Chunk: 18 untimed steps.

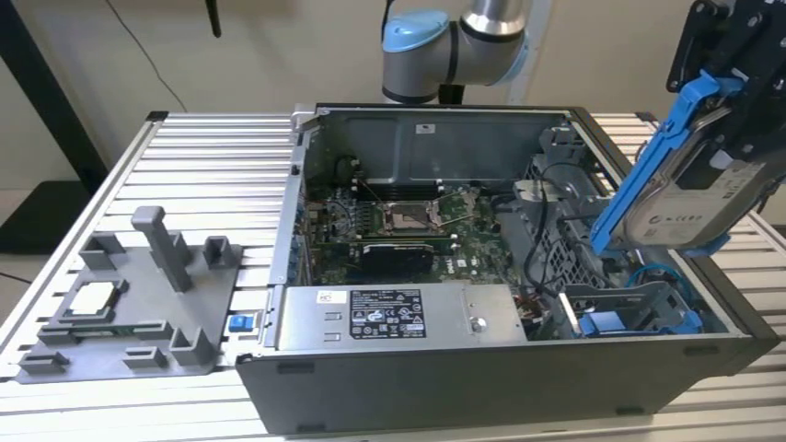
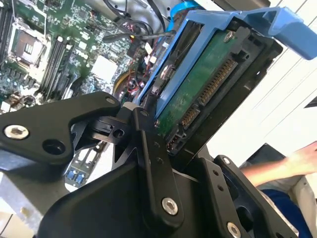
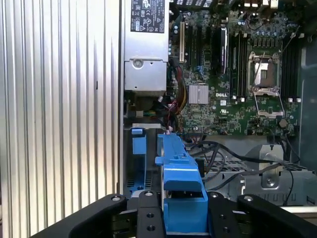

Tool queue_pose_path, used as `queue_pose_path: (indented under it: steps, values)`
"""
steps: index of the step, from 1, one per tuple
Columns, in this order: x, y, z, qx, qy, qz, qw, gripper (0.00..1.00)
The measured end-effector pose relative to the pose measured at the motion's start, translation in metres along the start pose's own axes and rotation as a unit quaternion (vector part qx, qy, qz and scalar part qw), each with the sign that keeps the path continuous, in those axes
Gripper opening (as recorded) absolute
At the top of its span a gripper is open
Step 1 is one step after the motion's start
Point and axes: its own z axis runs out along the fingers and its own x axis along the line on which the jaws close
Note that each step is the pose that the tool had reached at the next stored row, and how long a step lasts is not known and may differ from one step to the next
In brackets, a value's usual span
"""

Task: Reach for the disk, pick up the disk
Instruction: 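Pick up the disk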

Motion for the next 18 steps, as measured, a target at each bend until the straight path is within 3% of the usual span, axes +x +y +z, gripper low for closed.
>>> queue_pose_path:
  steps: [18]
  values:
    - [0.021, 0.0012, 0.0187, -0.0001, 0.0006, -0.002, 1.0, 0.0]
